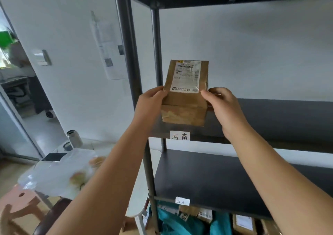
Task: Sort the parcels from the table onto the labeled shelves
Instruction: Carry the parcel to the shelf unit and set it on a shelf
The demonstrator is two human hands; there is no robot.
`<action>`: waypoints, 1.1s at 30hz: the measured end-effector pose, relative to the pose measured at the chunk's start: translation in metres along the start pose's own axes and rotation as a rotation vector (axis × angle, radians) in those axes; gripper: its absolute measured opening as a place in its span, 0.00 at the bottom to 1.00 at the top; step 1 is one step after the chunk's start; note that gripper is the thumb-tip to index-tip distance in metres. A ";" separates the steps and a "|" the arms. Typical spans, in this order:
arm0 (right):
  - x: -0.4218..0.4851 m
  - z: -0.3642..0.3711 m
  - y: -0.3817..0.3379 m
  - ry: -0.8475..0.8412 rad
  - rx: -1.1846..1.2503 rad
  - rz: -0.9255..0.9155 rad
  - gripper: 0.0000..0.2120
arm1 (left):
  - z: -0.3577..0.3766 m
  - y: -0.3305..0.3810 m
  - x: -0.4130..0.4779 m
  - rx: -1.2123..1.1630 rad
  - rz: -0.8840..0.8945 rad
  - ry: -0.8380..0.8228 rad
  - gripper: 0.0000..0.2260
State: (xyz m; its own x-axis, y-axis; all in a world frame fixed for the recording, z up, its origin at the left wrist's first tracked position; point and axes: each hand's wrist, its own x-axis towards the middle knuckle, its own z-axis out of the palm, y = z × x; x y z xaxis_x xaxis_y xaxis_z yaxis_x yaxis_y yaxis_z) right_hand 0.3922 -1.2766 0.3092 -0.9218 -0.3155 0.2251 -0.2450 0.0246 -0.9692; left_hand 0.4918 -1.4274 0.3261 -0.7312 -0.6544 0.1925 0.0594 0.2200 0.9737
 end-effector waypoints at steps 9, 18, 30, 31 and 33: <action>0.016 0.008 -0.001 -0.100 -0.095 0.091 0.14 | 0.022 -0.022 0.017 0.118 -0.026 -0.005 0.17; 0.005 0.007 0.004 -0.117 -0.086 0.150 0.22 | 0.028 -0.025 0.011 0.304 0.028 -0.041 0.24; -0.066 -0.062 0.007 0.287 -0.229 -0.055 0.20 | 0.081 -0.027 -0.059 0.489 0.660 0.012 0.20; -0.074 -0.073 0.011 0.324 -0.265 -0.064 0.21 | 0.092 -0.032 -0.066 0.482 0.671 -0.023 0.20; -0.090 -0.097 0.024 0.387 -0.337 -0.060 0.21 | 0.115 -0.042 -0.083 0.471 0.690 -0.091 0.20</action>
State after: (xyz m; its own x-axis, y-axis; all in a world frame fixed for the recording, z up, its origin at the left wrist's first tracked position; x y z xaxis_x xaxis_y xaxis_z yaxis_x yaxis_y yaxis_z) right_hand 0.4402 -1.1551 0.2757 -0.9312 0.0467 0.3616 -0.3253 0.3415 -0.8818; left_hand 0.4722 -1.2988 0.2552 -0.6881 -0.2053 0.6959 0.2385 0.8418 0.4843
